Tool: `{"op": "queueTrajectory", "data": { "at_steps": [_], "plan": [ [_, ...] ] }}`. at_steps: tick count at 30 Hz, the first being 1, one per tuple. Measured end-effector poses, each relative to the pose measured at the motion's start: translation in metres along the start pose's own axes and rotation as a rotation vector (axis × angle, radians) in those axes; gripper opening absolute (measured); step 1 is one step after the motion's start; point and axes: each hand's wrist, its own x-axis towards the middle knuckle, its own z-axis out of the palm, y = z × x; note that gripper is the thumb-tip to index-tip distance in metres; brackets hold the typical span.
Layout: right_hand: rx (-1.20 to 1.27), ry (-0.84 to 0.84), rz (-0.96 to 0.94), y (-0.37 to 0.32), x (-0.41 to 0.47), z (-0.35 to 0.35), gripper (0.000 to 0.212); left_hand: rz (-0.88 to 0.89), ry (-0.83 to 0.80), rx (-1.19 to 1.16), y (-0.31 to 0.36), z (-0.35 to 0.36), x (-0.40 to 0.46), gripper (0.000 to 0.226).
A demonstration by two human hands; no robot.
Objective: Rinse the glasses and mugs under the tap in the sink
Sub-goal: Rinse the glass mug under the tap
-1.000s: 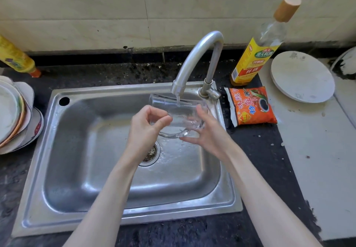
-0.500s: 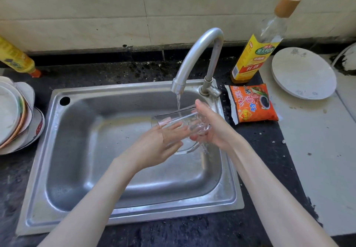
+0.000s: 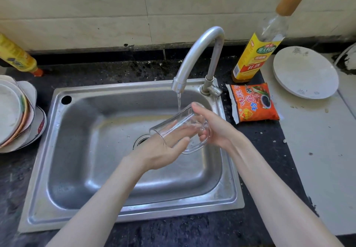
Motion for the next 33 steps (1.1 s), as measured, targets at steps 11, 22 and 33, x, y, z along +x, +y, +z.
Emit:
{"op": "queueTrajectory", "data": {
  "at_steps": [11,22,33],
  "plan": [
    [0.259,-0.094,-0.167,0.015,-0.003,0.009,0.036,-0.08,0.12,-1.062,0.003,-0.002,0.007,0.057],
    [0.403,0.094,0.088,0.008,0.01,0.003,0.057,0.121,0.416,0.087,-0.007,-0.006,0.002,0.026],
    [0.343,0.109,0.005,0.003,0.009,0.001,0.045,0.014,0.309,-0.333,-0.009,-0.018,0.009,0.015]
  ]
}}
